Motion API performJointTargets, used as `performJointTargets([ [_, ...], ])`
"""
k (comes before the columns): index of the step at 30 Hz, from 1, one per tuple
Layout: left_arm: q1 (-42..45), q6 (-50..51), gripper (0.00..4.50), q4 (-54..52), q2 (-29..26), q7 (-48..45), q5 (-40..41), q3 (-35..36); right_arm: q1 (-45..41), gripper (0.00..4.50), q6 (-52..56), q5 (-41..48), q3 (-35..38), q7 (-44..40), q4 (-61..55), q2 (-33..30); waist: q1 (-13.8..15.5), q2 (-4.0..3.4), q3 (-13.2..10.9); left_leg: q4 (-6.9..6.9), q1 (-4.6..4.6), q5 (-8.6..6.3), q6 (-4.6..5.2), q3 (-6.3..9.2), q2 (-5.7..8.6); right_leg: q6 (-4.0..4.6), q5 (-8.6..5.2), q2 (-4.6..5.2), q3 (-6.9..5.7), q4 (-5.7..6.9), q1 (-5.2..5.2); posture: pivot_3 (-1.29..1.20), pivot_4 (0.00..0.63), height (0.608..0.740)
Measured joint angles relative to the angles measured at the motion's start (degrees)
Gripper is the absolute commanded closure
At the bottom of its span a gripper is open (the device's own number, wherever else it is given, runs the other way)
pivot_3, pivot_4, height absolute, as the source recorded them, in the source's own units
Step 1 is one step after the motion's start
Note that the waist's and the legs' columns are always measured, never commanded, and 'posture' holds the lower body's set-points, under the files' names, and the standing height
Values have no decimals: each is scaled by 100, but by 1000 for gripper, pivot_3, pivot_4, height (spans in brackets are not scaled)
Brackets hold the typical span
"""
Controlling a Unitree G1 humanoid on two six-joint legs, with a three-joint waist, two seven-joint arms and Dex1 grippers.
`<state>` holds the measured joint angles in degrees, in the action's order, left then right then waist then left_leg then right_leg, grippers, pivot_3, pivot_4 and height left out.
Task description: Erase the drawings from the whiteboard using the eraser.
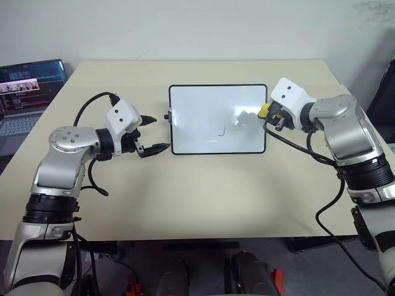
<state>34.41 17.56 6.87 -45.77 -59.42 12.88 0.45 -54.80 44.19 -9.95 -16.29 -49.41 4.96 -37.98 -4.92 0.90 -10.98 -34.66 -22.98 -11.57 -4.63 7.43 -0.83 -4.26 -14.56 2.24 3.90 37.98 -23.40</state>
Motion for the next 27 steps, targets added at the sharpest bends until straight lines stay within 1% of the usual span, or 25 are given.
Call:
performJointTargets([
  [7,-1,11,0,-23,0,-9,0,0,0,3324,41,21,-1,63,0,107,-4,0,0,0,1,0,0,0,0,0,0,0,0,1,0,0,150,740],
  [8,-2,12,0,-22,0,-9,-4,-1,0,3324,102,32,2,96,-10,205,-8,0,0,0,2,0,0,0,0,0,0,0,1,2,0,0,150,740],
  [12,1,72,0,-61,130,-1,-13,-81,5,3324,387,74,-39,519,-9,1076,-24,0,0,0,3,0,0,3,0,15,9,-1,0,8,0,0,150,740],
  [14,-39,78,0,-88,175,-7,-17,-183,21,3324,407,66,-101,712,25,1287,-3,0,0,-2,-1,0,0,3,0,27,16,-1,-1,4,0,0,150,740],
  [18,-205,81,0,-87,173,-9,-60,-244,111,3324,453,-41,-121,1041,189,1314,49,1,1,-2,-4,0,0,8,3,28,17,2,-7,0,0,0,150,740],
  [22,-219,91,0,-104,197,-5,-61,-255,232,3324,487,-137,-306,1306,466,1474,18,1,1,-2,-2,0,0,6,2,28,17,2,-5,4,0,0,150,740],
  [27,-254,97,0,-238,227,-91,-52,-343,204,3324,393,-238,-355,1546,791,1648,-4,1,1,-1,0,0,0,6,2,29,17,2,-4,5,0,0,150,740],
])
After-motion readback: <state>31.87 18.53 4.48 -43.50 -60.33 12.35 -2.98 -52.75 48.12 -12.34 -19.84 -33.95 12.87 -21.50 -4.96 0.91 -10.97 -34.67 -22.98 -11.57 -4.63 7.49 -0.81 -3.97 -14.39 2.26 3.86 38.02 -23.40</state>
